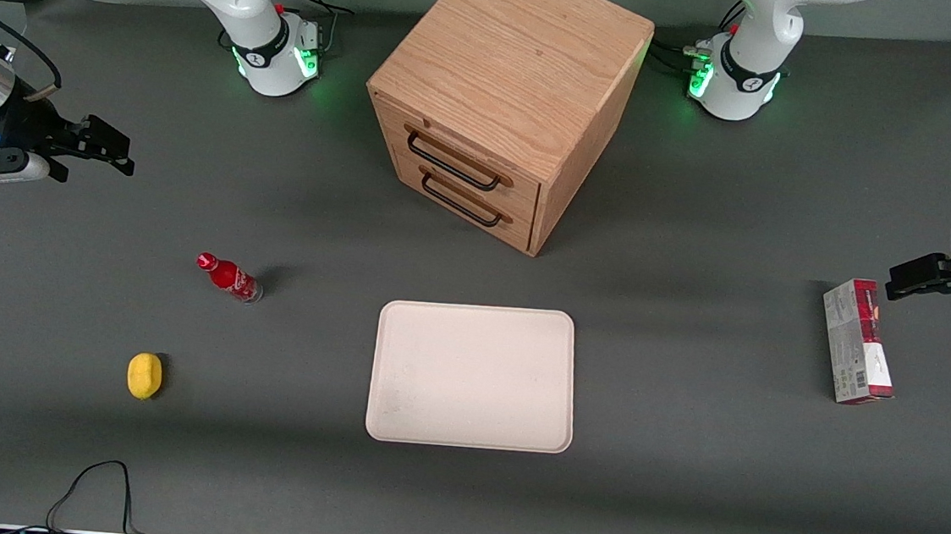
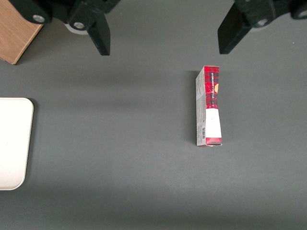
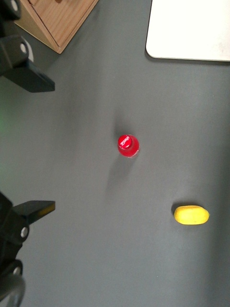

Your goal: Place coke bottle on tray

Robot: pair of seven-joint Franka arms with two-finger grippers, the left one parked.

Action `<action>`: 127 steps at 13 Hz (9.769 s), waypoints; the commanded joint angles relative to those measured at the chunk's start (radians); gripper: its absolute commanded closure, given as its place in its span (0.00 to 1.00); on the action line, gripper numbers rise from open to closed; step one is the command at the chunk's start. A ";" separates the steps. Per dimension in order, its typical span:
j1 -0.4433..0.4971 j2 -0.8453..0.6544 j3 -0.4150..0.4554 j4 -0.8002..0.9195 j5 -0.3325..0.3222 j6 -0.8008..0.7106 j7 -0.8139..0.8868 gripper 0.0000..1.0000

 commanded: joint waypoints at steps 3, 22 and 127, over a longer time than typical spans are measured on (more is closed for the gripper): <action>-0.016 0.059 0.018 0.106 0.027 -0.099 -0.006 0.00; 0.040 0.300 0.023 0.260 0.025 -0.078 0.034 0.00; 0.124 0.060 -0.052 0.064 0.068 -0.081 0.106 0.00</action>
